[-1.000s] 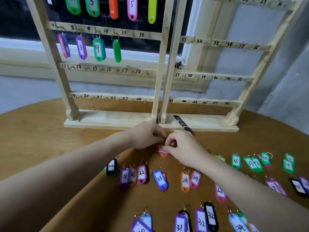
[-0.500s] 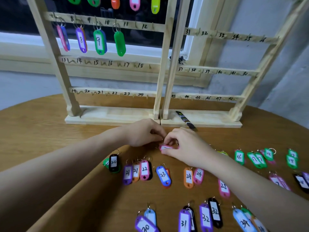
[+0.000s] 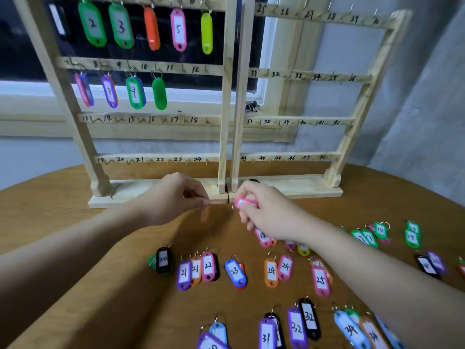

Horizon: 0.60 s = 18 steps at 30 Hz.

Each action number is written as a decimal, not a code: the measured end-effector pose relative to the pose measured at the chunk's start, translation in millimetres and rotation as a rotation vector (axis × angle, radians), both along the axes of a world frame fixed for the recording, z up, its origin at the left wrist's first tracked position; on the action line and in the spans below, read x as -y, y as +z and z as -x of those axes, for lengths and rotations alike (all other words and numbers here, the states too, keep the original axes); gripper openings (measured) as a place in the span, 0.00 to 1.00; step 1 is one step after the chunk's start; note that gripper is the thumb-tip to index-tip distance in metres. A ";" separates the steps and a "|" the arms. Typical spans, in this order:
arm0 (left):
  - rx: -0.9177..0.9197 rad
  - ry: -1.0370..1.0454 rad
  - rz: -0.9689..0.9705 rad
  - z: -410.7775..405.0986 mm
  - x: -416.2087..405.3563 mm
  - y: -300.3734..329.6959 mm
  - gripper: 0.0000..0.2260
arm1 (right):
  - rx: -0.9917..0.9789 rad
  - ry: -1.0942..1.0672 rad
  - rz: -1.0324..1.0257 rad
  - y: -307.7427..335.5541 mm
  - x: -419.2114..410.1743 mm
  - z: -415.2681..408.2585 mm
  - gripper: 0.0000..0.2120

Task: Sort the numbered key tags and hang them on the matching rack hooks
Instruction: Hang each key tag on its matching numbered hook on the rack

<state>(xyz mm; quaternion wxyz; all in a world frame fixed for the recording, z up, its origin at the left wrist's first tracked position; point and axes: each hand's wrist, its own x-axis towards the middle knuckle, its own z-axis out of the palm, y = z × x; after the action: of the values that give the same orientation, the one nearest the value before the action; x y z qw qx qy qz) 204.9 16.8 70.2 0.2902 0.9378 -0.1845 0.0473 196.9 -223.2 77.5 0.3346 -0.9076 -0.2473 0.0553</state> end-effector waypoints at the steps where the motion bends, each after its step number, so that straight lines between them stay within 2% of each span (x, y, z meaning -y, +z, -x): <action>1: 0.026 0.010 0.014 4.5 -3.2 10.3 0.07 | 0.017 -0.005 -0.007 6.3 -2.9 0.8 0.08; 4: 0.059 0.040 0.045 18.2 -12.1 45.9 0.06 | 0.086 0.003 -0.058 29.4 -17.4 3.3 0.07; 8: 0.148 0.138 0.084 31.0 -26.7 84.5 0.06 | 0.133 0.038 -0.239 60.9 -46.6 2.2 0.10; 12: 0.223 0.190 0.054 43.9 -36.7 119.1 0.05 | 0.086 0.019 -0.457 91.4 -76.1 -3.7 0.12; 18: 0.296 0.228 -0.024 49.7 -46.8 155.6 0.05 | 0.021 -0.066 -0.645 123.2 -107.5 -20.0 0.12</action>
<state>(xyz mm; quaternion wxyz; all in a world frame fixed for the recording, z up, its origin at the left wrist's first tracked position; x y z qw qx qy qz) 155.3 63.6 225.8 0.2412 0.9389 -0.1184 0.2151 216.9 -115.7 200.7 0.6041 -0.7627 -0.2261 -0.0460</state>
